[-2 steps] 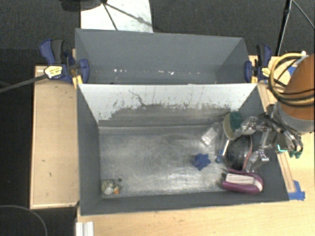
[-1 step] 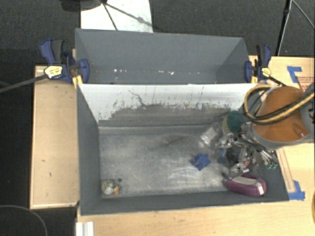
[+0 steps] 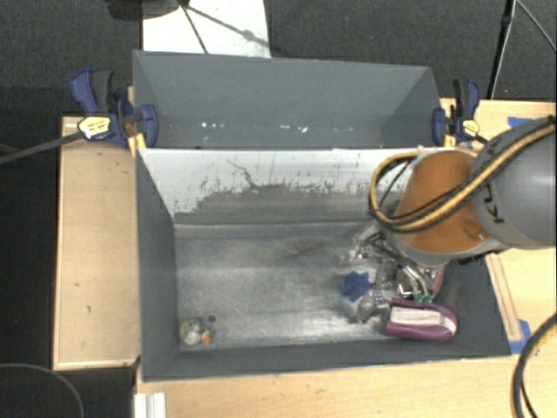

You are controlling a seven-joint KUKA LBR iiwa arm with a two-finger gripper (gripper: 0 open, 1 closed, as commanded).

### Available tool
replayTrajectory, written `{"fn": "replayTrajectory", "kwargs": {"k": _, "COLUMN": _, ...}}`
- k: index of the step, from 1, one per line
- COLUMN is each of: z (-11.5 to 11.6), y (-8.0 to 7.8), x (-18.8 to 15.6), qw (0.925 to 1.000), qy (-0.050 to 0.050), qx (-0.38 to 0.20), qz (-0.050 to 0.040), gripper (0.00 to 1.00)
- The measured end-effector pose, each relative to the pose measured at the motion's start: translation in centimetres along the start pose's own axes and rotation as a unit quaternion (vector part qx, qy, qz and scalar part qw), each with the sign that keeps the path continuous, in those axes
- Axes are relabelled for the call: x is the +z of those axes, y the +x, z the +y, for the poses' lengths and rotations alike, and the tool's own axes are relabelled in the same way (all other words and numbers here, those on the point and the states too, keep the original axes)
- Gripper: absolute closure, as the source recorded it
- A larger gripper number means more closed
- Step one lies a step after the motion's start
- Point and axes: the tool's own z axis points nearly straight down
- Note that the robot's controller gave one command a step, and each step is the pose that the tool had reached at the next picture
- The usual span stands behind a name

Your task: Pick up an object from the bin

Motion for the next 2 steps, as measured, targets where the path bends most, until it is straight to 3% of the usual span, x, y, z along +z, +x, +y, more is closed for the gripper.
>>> {"fn": "replayTrajectory", "kwargs": {"k": 1, "z": -0.5, "y": -0.1, "x": -0.2, "qw": 1.0, "qy": 0.003, "qx": 0.0, "qz": -0.0025, "gripper": 1.0}}
{"fn": "replayTrajectory", "kwargs": {"k": 2, "z": 0.9, "y": -0.4, "x": -13.4, "qw": 0.9996, "qy": 0.002, "qx": 0.028, "qz": -0.0029, "gripper": 1.0}}
